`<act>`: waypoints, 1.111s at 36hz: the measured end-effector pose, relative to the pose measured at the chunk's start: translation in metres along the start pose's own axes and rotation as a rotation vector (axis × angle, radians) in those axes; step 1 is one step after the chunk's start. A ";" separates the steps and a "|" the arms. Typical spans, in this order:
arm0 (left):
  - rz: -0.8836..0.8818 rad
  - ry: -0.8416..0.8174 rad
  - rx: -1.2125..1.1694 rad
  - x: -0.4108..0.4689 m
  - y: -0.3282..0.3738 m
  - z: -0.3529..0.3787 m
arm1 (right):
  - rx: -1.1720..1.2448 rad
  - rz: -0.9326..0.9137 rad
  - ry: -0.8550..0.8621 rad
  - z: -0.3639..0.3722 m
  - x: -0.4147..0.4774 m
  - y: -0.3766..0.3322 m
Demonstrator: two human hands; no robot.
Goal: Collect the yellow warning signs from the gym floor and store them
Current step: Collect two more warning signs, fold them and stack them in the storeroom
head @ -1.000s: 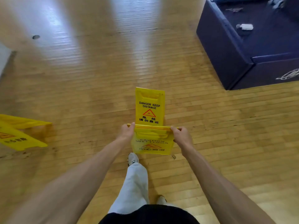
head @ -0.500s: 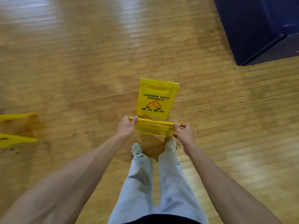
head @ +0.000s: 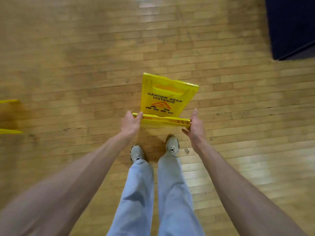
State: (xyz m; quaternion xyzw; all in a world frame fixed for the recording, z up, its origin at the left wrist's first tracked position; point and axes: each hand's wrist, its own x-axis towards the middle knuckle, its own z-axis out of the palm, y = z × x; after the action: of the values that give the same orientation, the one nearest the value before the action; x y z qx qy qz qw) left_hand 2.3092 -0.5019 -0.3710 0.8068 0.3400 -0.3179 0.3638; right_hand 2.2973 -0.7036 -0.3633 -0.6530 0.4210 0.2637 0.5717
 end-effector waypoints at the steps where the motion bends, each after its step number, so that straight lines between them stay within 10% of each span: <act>1: 0.006 0.019 -0.014 0.006 0.006 0.000 | 0.000 -0.007 0.009 0.001 0.007 -0.003; 22: -0.010 0.021 -0.130 0.093 0.094 -0.004 | -0.104 0.010 0.027 0.002 0.090 -0.075; 40: 0.005 0.000 -0.381 0.055 0.036 0.011 | -0.282 -0.088 0.153 0.014 0.059 -0.022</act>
State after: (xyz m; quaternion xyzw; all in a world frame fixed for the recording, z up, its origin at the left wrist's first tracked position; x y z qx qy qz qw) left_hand 2.3654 -0.5110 -0.4051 0.7241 0.3922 -0.2466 0.5109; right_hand 2.3480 -0.7049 -0.4034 -0.7628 0.3932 0.2445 0.4514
